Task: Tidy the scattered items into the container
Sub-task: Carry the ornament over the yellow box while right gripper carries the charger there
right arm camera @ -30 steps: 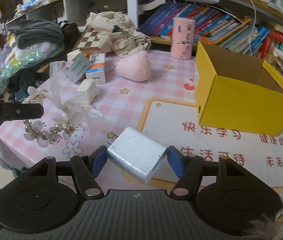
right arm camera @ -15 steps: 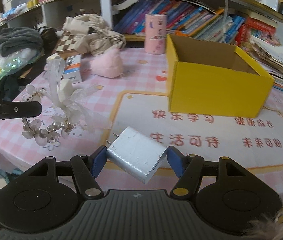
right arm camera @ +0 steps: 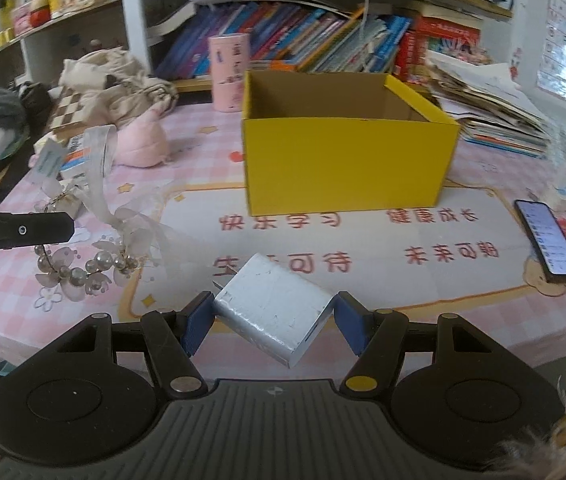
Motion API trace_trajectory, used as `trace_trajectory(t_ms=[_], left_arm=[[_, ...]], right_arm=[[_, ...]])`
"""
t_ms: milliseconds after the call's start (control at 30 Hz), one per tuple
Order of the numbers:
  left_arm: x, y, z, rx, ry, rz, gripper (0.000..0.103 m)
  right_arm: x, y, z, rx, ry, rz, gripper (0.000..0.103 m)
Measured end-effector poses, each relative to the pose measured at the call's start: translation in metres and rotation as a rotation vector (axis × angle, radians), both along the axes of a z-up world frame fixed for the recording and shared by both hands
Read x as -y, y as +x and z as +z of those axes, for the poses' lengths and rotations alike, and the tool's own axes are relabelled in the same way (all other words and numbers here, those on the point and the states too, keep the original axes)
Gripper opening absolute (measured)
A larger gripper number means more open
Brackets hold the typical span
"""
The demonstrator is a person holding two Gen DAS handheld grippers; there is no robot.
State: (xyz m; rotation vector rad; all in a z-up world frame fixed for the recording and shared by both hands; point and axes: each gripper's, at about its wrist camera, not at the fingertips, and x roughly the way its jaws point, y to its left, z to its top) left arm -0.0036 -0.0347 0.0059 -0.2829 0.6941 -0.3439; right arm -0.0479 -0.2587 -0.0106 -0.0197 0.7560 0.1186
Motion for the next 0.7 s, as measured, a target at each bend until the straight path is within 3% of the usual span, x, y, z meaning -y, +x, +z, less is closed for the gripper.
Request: trace_trajectory(t_ms=[700], left_arm=[[0.029, 0.029, 0.006, 0.062, 0.004, -0.064, 0.019]], right_arm=[[0.030, 0.028, 0.005, 0.008, -0.034, -0.065, 0.064]])
